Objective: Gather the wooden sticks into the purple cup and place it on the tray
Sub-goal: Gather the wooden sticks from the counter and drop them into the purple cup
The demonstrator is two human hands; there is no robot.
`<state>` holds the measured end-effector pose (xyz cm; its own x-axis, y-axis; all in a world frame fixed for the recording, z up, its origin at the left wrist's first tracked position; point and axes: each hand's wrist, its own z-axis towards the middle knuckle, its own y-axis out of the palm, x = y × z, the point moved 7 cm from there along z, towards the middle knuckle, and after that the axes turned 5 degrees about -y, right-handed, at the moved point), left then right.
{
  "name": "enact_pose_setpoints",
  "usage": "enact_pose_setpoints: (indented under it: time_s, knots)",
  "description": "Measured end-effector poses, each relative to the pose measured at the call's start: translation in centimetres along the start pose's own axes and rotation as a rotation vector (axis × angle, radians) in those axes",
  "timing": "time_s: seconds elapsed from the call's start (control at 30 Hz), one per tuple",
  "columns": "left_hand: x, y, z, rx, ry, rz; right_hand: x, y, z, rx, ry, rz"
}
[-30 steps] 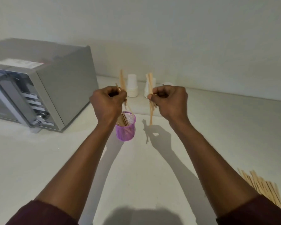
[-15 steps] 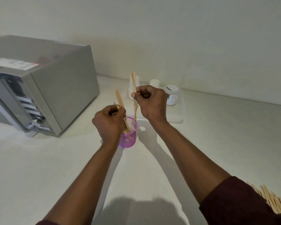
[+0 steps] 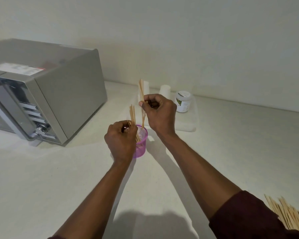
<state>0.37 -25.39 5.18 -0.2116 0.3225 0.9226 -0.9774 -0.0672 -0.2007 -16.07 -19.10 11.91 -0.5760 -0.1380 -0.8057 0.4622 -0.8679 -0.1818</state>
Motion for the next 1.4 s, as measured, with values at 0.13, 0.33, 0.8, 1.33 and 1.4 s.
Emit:
enact_pose_setpoints:
  time_s: [0.13, 0.33, 0.8, 1.33, 1.4]
  knots:
    - [0.1, -0.4, -0.9, 0.069, -0.047, 0.042, 1.4, 0.6, -1.3, -0.020, 0.040, 0.020]
    - [-0.9, -0.4, -0.9, 0.120, -0.167, 0.162, 2.0, 1.3, -2.7, -0.040, 0.009, 0.000]
    - [-0.4, -2.0, 0.0, 0.117, -0.201, 0.327, 3.2, 1.0, -4.8, -0.042, -0.028, -0.002]
    - [-0.4, 0.4, 1.0, -0.301, 0.121, 0.376, 2.7, 3.8, -5.7, -0.635, -0.328, -0.260]
    - [-0.3, 0.2, 0.9, -0.259, 0.181, 0.434, 2.8, 3.2, -6.2, -0.593, -0.343, -0.275]
